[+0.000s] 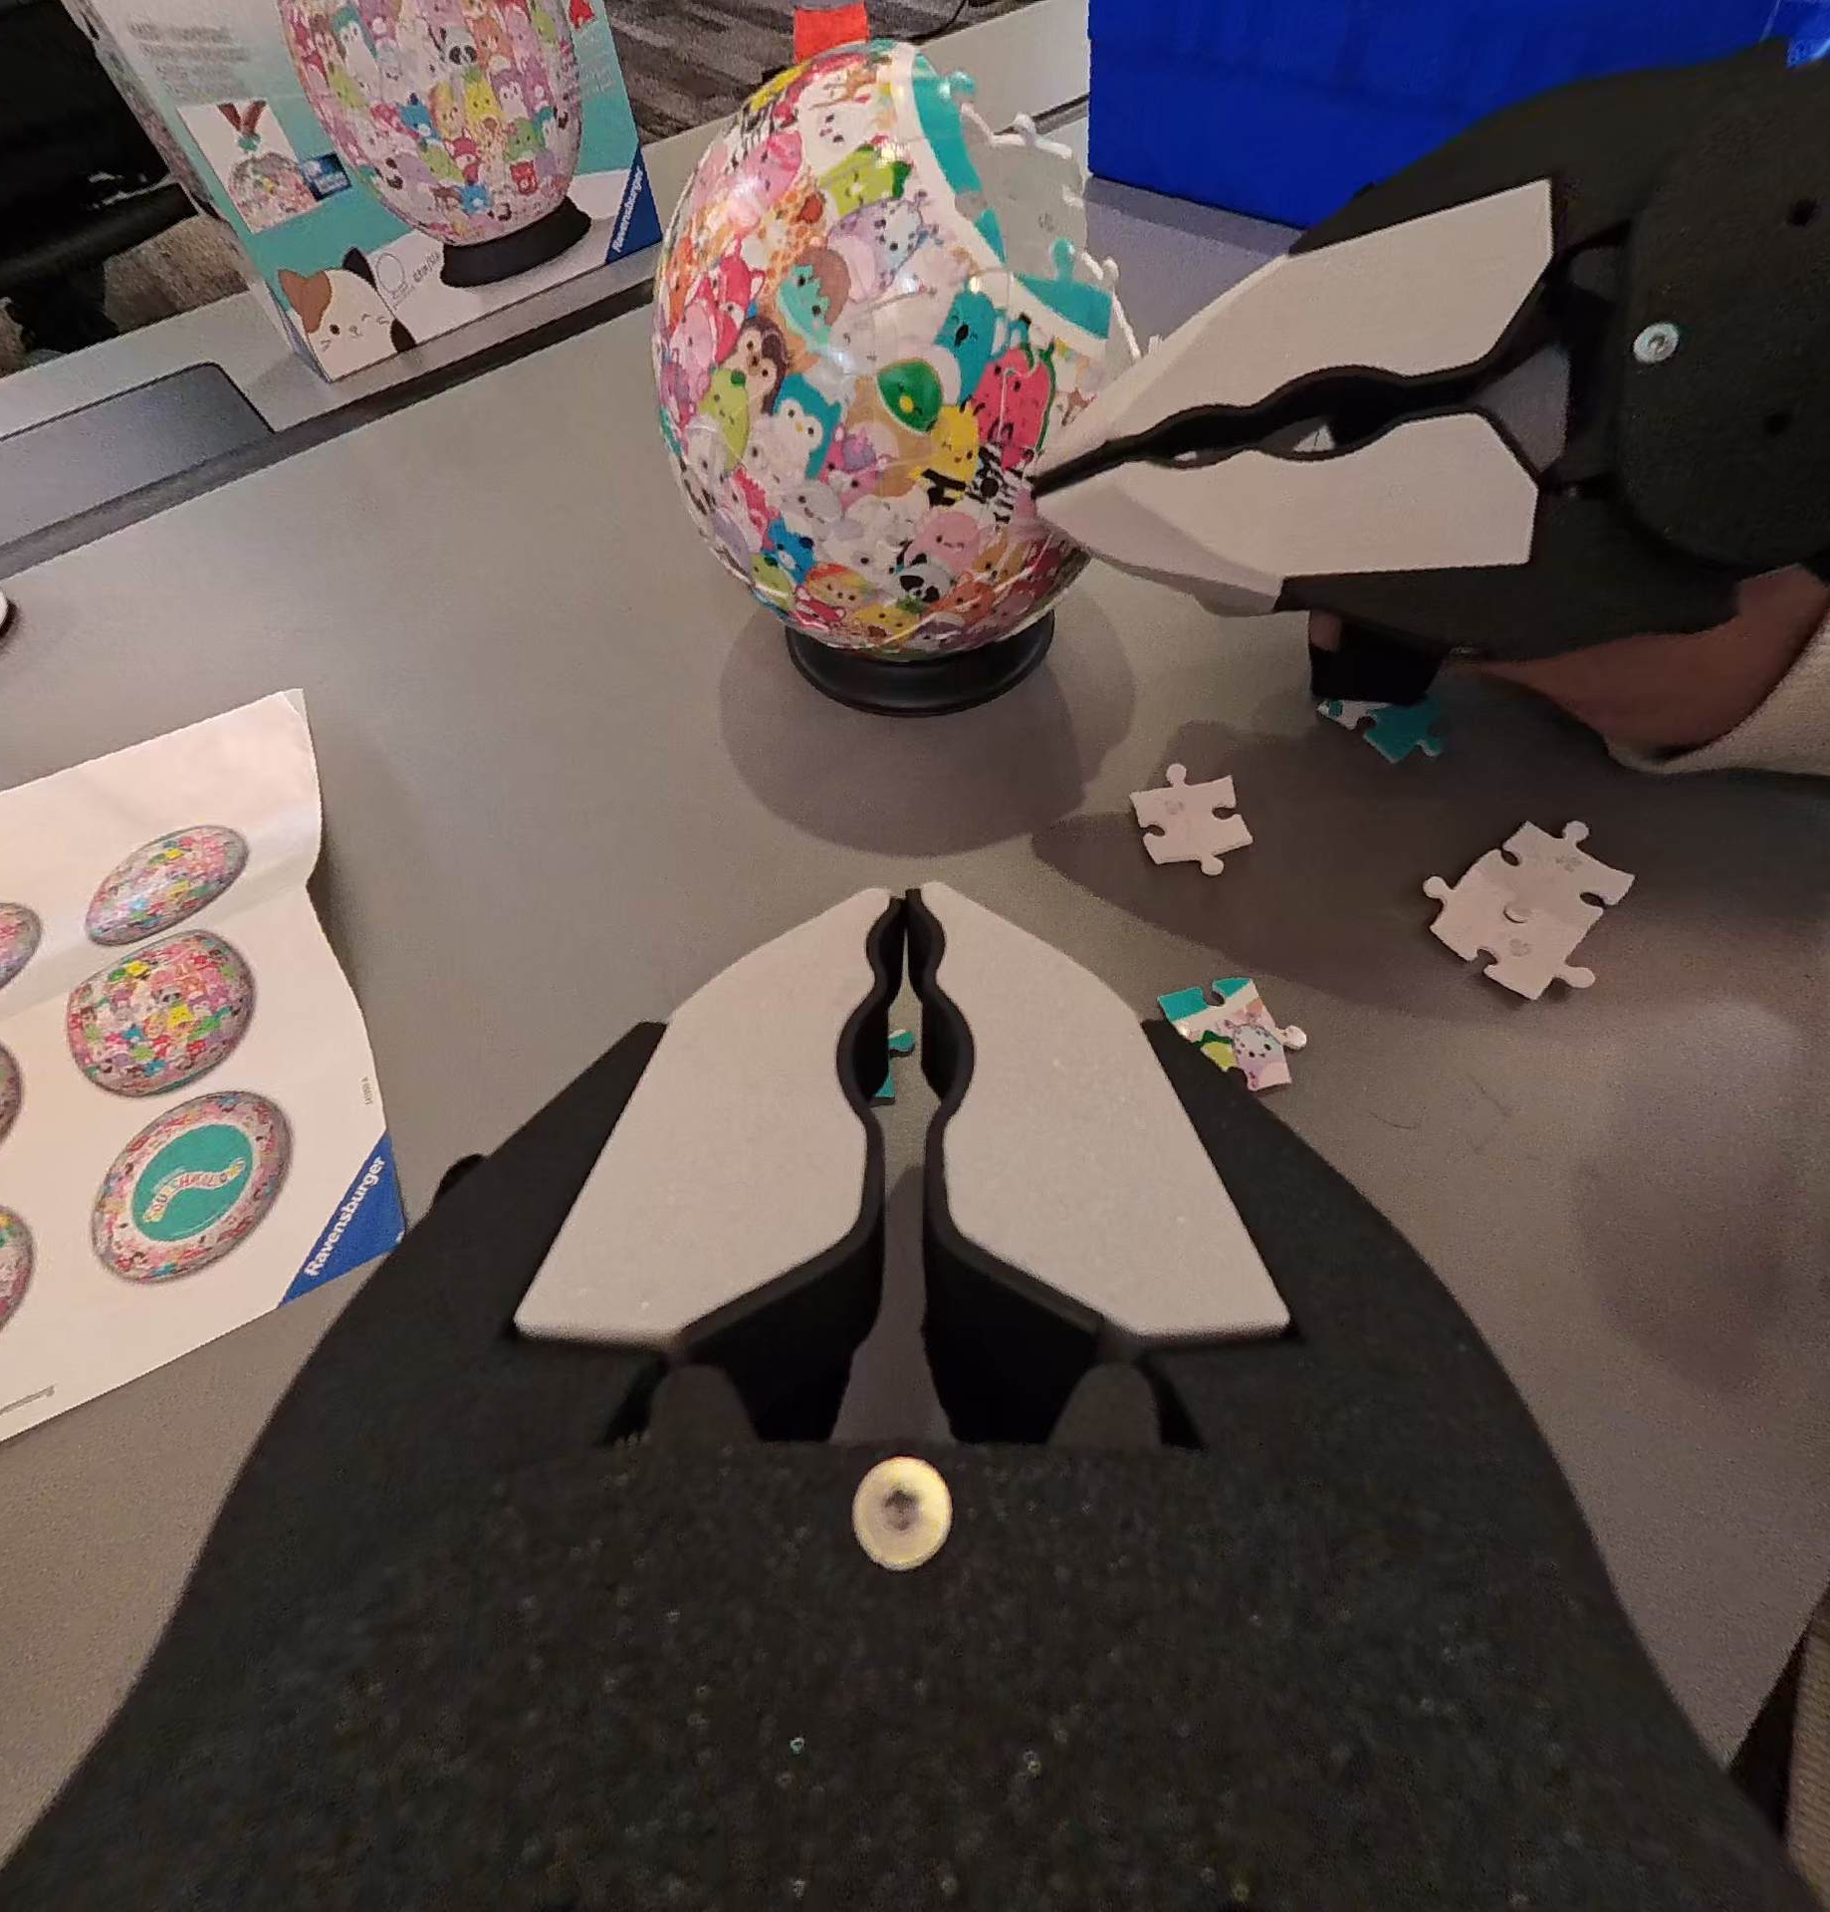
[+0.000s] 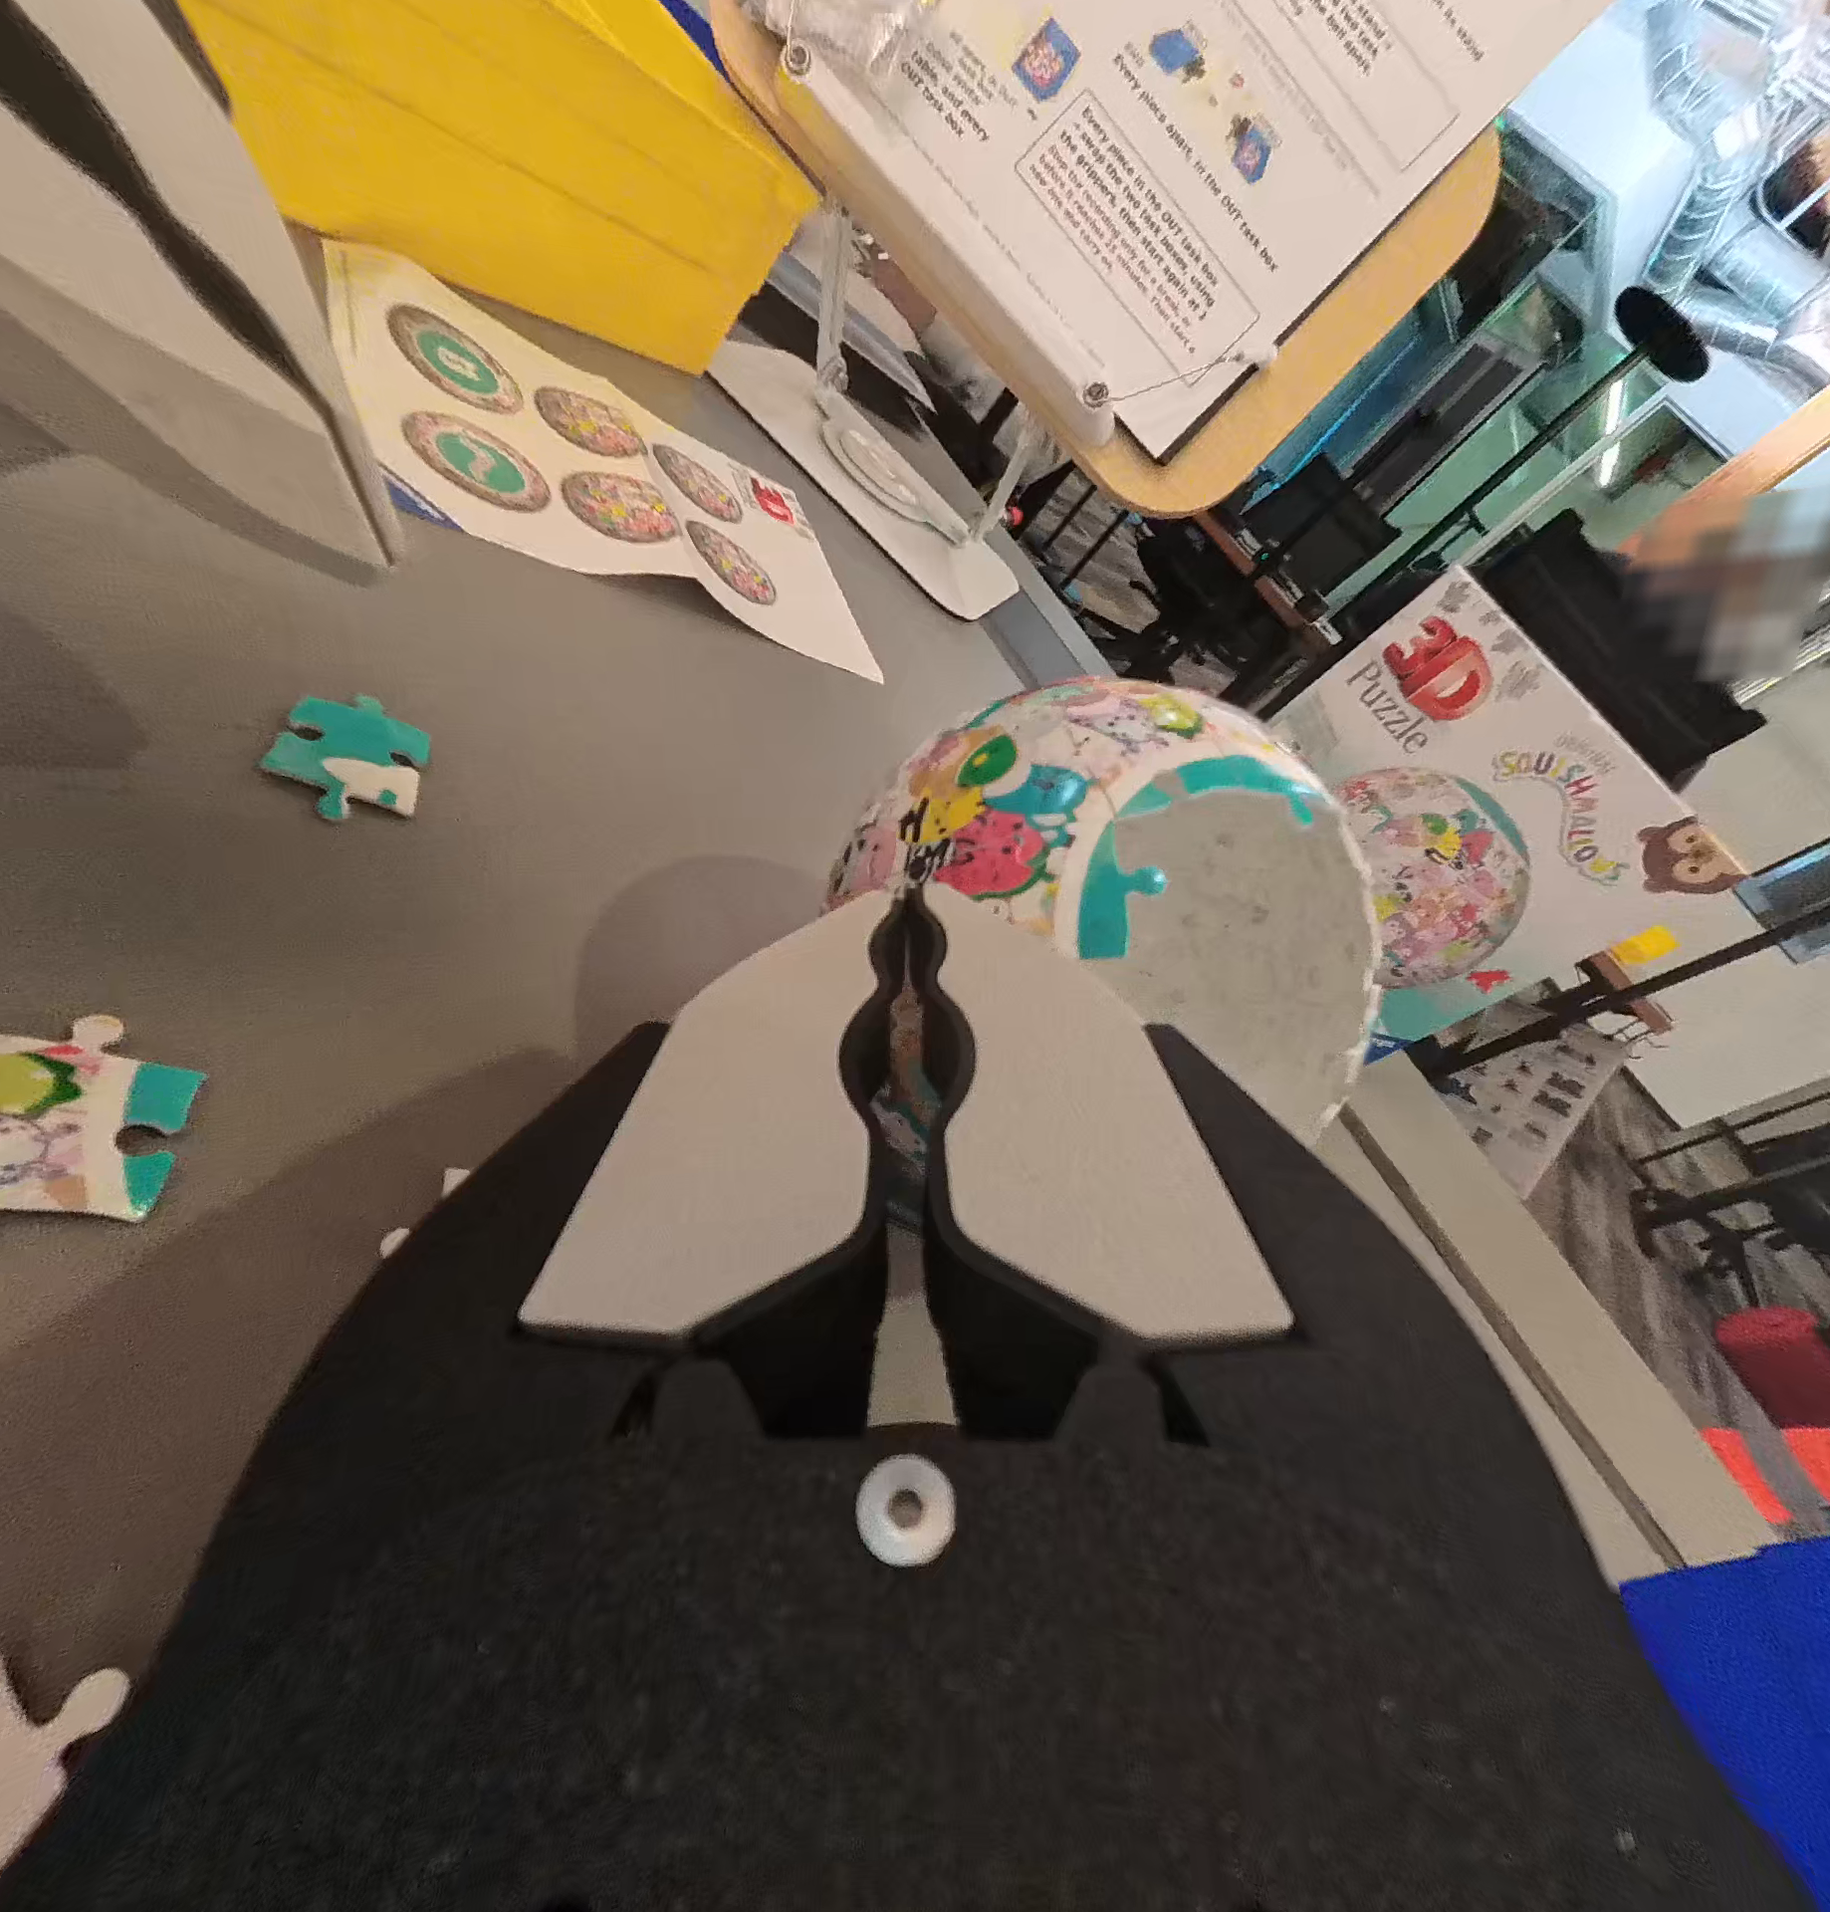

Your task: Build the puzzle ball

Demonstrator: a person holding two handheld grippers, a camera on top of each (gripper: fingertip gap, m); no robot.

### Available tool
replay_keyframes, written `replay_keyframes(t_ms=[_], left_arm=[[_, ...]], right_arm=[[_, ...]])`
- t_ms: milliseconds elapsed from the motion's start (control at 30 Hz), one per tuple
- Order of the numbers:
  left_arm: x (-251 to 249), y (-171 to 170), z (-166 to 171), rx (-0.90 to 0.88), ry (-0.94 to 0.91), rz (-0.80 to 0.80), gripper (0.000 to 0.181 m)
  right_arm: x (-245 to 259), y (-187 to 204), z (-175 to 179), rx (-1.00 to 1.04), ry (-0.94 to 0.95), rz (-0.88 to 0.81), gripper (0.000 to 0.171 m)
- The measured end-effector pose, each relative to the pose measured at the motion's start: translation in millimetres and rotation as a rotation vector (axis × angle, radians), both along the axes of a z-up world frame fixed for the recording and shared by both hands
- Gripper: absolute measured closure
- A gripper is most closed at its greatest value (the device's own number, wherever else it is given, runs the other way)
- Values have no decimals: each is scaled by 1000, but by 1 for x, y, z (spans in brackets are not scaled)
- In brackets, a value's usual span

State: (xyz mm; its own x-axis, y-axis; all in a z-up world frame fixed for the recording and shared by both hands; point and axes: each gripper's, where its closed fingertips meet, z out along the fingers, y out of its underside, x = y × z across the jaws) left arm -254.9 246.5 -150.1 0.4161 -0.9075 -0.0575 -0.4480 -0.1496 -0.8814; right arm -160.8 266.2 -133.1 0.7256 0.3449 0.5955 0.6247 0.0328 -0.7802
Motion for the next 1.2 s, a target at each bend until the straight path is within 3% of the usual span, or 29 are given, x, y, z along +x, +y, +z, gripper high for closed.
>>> replay_keyframes(t_ms=[100, 233, 433, 667, 867, 1067, 1200], left_arm=[[-1, 0, -1, -4, 5, -2, 181], [-2, 0, -1, -27, -1, -9, 178], [-2, -2, -10, -43, 33, -23, 168], [-2, -11, -14, -52, 50, -25, 162], [6, -39, -9, -68, 27, -96, 160], [17, -54, -12, -129, 4, -157, 156], [30, -41, 2, -173, -67, -128, 157]], right_arm=[[-3, -10, 2, 1, 19, 28, 171], [-5, -42, 2, -225, 176, 137, 171], [47, -81, -5, -452, 456, 88, 159], [81, -105, -20, -479, 434, 2, 159], [64, -127, -33, -637, 487, 164, 157], [50, -126, -28, -645, 557, 210, 155], [34, -84, -8, -496, 461, 139, 150]])
